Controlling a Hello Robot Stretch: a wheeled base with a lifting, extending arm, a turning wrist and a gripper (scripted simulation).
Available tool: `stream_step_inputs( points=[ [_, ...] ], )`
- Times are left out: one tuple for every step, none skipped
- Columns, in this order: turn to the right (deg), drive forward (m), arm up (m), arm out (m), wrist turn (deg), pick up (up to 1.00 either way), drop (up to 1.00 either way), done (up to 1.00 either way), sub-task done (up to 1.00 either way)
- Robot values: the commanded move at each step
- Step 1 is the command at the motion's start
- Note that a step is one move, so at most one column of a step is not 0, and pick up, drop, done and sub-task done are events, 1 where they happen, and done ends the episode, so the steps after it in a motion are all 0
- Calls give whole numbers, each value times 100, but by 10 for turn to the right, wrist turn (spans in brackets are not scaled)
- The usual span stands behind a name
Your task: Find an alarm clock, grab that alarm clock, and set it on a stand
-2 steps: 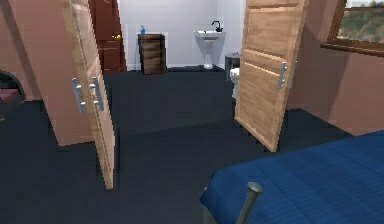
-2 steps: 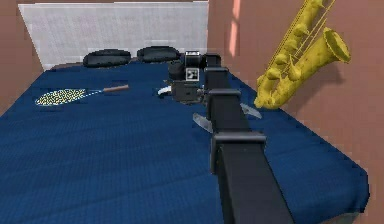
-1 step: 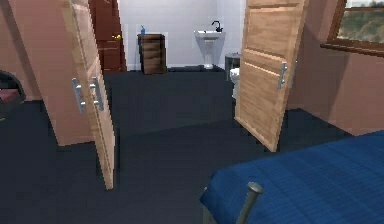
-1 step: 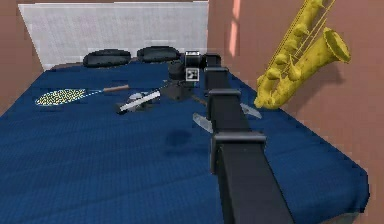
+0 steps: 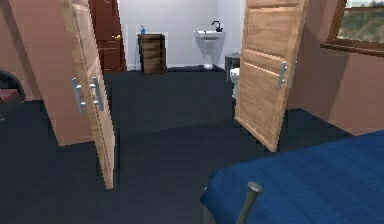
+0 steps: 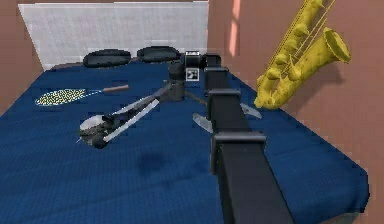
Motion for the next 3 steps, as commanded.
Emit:
stream_step_inputs(
  points=[
    [0,0,0,0,-300,0,0,0,0],
    [0,0,0,-36,0,0,0,0,0],
    [-450,0,0,0,0,0,0,0,0]
  ],
)
